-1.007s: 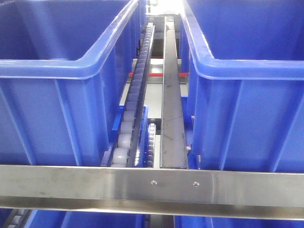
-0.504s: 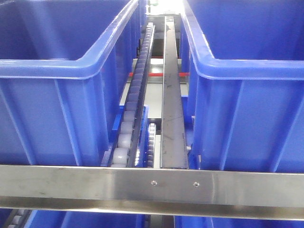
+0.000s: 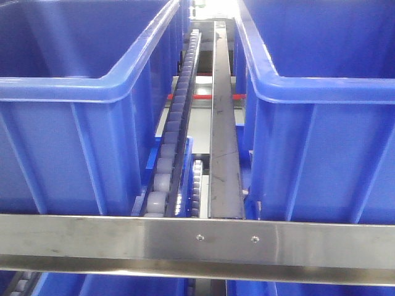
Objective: Pick and sort blue part to right shelf
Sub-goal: 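Lower the left gripper into a blue bin and open it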
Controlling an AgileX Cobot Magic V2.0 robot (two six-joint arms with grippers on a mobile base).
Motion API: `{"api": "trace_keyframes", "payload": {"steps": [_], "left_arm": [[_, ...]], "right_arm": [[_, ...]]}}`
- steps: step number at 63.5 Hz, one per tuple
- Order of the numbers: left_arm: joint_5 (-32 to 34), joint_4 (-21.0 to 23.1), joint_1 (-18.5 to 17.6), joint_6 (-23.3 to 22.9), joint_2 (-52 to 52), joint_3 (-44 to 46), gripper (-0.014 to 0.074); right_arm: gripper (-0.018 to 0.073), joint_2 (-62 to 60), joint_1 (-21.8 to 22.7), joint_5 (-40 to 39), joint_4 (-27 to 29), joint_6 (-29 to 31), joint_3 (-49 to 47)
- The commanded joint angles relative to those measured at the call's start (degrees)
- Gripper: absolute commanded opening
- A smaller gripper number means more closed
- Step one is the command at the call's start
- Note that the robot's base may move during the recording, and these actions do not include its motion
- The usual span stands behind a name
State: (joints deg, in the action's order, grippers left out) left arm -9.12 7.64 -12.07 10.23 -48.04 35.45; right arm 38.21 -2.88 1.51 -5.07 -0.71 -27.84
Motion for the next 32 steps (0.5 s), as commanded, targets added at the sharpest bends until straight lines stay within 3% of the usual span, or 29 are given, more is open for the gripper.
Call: {"api": "trace_keyframes", "payload": {"steps": [1,17,32], "left_arm": [[7.1,0.7,-3.1,0.1,-5.3,4.8,0.0386],[9.1,1.6,-4.6,-0.1,-18.9,11.2,0.0386],[9.8,3.1,-4.6,-0.1,-23.2,12.7,0.0386]], "right_arm": [[0.0425,5.2,-0.4,-5.7,-0.6,0.4,-4.1],[0.0425,15.4,-0.4,-10.3,-0.6,0.3,-5.5],[0.0425,20.5,-0.4,-13.4,-0.6,0.3,-5.5]]}}
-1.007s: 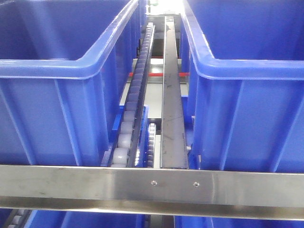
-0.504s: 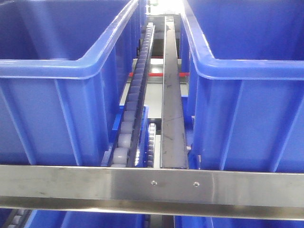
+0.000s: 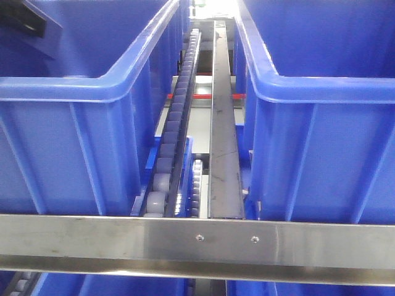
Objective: Pick and sort blue part to right shelf
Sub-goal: 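Lower the left gripper into a blue bin and open it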
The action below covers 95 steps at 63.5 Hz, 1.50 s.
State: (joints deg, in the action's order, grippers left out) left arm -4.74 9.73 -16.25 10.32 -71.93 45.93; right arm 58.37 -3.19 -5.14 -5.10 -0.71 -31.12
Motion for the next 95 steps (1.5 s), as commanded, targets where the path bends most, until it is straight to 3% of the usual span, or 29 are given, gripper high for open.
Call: {"api": "trace_keyframes", "payload": {"steps": [1,26,34,42,49,57,63,70,79,81,95], "left_arm": [[5.4,1.0,-0.4,-0.2,0.6,2.2,0.0386],[5.4,1.0,-0.4,-0.2,0.5,2.2,0.0388],[5.4,1.0,-0.4,-0.2,0.5,2.2,0.0437],[5.4,1.0,-0.4,-0.2,0.3,2.2,0.0586],[5.3,1.0,-0.4,-0.2,0.1,2.2,0.0621],[5.3,0.4,-0.2,-0.2,0.1,2.2,0.061],[5.1,0.4,0.5,-0.2,0.8,2.2,0.0541],[3.4,1.5,2.0,-0.2,3.2,2.2,0.0358],[3.1,3.5,3.7,-0.2,6.0,2.2,0.0111],[3.1,3.5,3.8,-0.2,6.4,2.2,0.0127],[1.3,3.5,5.4,-0.2,8.9,2.2,0.0135]], "right_arm": [[0.0425,0.5,-0.1,-6.8,-0.6,0.3,-2.2],[0.0425,3.2,-0.1,-6.8,-0.6,0.3,-2.2],[0.043,3.3,-0.1,-6.4,-0.6,0.3,-2.2],[0.055,3.3,-0.1,-6.3,-0.6,0.3,-2.2],[0.0642,3.3,-0.1,-5.3,-0.5,-0.6,-2.2],[0.0605,3.0,-0.1,-3.5,-0.4,-1.0,-2.2],[0.0554,1.8,-0.1,-3.6,-0.1,-1.0,-2.3],[0.0381,-0.5,0.0,-3.4,-0.1,-1.0,-2.3],[0.0086,-3.2,0.0,-3.5,-0.1,-1.0,-2.3],[0.0047,-3.6,0.0,-3.6,-0.1,-1.0,-2.3],[0.0055,-4.5,0.1,-5.3,2.5,-1.0,-2.3]]}}
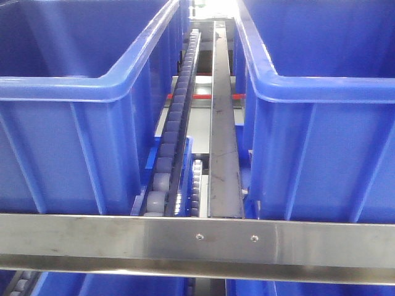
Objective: Pick and sort blue part to right shelf
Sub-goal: 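Lower the left gripper into a blue bin and open it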
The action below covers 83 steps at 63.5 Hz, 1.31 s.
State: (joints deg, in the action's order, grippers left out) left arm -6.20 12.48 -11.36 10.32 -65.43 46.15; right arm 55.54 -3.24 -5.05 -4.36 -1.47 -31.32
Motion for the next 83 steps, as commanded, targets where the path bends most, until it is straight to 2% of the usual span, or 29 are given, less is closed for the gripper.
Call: {"api": "trace_keyframes", "payload": {"steps": [1,8,19,26,39,50,61,83], "left_arm": [[2.4,0.7,0.8,-0.2,2.7,2.0,0.0135],[2.7,0.9,3.4,-0.2,5.7,0.3,0.0135],[6.7,3.8,8.9,-0.3,12.3,-6.4,0.0135],[8.3,5.4,10.8,-0.3,17.2,-12.1,0.0135],[12.1,5.5,10.9,-0.3,28.7,-23.2,0.0135],[12.1,5.5,10.9,-0.3,38.4,-29.1,0.0135],[11.8,5.4,10.9,-0.3,43.6,-30.6,0.0135],[11.8,5.4,10.9,-0.3,44.0,-30.6,0.0135]], "right_arm": [[0.0055,-1.8,0.1,-5.4,2.3,-0.3,-2.1],[0.0055,-4.4,1.1,-5.3,5.5,-0.3,-1.8],[0.0055,-8.2,1.9,-5.5,5.5,-0.2,-1.7],[0.0055,-11.4,1.9,-7.3,5.5,-0.2,0.6],[0.0055,-20.9,1.9,-13.9,5.5,-0.2,11.2],[0.0055,-28.9,1.9,-14.3,5.5,-0.2,18.2],[0.0055,-35.4,1.9,-14.3,5.5,-0.2,20.2],[0.0055,-35.8,1.9,-14.1,5.5,-0.2,20.2]]}}
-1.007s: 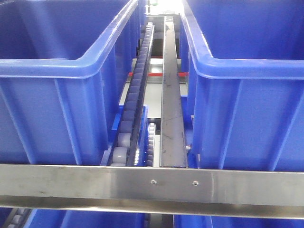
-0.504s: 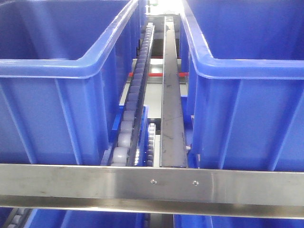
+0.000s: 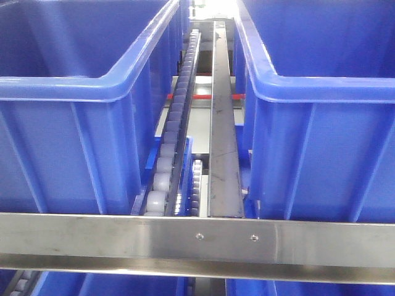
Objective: Pick and sort blue part to right shelf
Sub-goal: 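Lower the left gripper into a blue bin and open it, then lower the right gripper into a blue bin and open it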
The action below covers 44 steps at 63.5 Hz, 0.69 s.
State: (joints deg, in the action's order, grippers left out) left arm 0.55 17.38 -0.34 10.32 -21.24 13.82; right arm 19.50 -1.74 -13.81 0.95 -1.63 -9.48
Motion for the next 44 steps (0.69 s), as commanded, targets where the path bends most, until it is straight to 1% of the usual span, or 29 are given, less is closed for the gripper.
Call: {"api": "trace_keyframes", "payload": {"steps": [1,22,28,41,44], "left_arm": [[5.1,0.5,-0.1,-0.3,-0.2,1.7,0.0135],[5.1,0.5,-0.1,-0.3,-0.2,1.7,0.0135],[5.1,0.5,-0.1,-0.3,-0.2,1.7,0.0135],[5.1,0.5,-0.1,-0.3,-0.2,1.7,0.0135],[5.1,0.5,-0.1,-0.3,-0.2,1.7,0.0135]], "right_arm": [[0.0055,0.3,0.4,-5.4,0.2,-0.1,-1.6],[0.0055,-1.4,0.3,-5.3,0.2,-0.1,-0.2],[0.0055,-4.7,0.3,-3.4,0.2,-0.1,1.0],[0.0055,-15.8,0.3,1.4,0.2,-0.1,4.1],[0.0055,-17.3,0.3,3.4,0.2,-0.1,5.5]]}}
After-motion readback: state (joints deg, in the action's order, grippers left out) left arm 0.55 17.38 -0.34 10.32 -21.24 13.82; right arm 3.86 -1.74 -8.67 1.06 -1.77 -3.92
